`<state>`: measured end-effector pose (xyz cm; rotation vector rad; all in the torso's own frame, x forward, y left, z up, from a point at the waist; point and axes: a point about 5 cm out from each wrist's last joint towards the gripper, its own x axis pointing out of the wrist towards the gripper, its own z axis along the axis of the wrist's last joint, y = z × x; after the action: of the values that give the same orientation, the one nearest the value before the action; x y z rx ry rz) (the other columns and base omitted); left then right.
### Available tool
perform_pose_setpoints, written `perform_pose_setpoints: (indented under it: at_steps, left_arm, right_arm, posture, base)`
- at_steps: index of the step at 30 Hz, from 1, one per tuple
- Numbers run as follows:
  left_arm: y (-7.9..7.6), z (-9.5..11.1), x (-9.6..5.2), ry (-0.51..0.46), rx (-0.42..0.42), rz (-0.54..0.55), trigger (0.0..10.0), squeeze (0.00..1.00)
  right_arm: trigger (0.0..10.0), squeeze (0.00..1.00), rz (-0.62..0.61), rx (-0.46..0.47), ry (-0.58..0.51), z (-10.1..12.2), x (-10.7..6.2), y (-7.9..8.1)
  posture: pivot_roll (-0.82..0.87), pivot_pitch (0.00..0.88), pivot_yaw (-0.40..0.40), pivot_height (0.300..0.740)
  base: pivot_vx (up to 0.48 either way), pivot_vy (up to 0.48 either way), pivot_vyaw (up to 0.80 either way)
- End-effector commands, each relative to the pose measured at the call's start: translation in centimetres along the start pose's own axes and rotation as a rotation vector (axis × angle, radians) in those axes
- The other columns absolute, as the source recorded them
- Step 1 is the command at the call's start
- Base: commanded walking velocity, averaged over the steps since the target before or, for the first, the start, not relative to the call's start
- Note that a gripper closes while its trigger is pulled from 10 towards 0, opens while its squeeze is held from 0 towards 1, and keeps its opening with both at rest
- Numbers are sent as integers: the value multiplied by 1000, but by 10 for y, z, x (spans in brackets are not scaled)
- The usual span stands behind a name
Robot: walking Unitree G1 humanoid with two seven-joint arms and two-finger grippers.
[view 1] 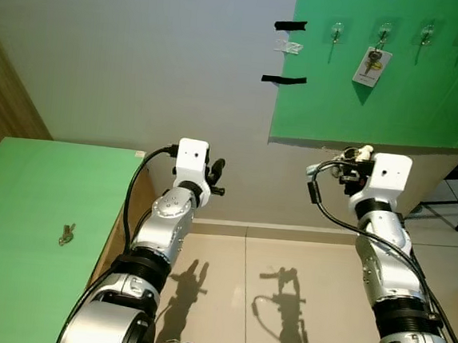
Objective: Hang keys on a hook
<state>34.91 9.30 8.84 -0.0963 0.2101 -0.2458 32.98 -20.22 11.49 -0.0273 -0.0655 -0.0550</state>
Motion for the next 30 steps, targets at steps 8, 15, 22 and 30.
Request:
perform_pose_setpoints:
  at_steps: [8, 15, 22, 30]
  left_arm:
    - [-6, 2, 1, -12, 28, -45, 10000, 0]
    - [-6, 6, 3, -7, 62, -152, 10000, 0]
    - [-11, 9, 4, 9, 62, -279, 10000, 0]
    - [-29, 5, 0, 20, 52, -423, 10000, 0]
  right_arm:
    - [0, 0, 194, -2, 38, 7, 5, 13]
    - [0, 0, 499, -591, -33, 50, 18, -3]
    - [0, 0, 585, -1030, -105, 82, 27, -22]
    - [0, 0, 726, -1322, -176, 80, 24, -16]
  posture:
    - [-180, 0, 80, 740]
    - [-188, 0, 89, 740]
    - [-188, 0, 90, 740]
    - [-191, 0, 92, 740]
  base:
    - [0, 0, 0]
    - [0, 0, 0]
    - [0, 0, 0]
    - [0, 0, 0]
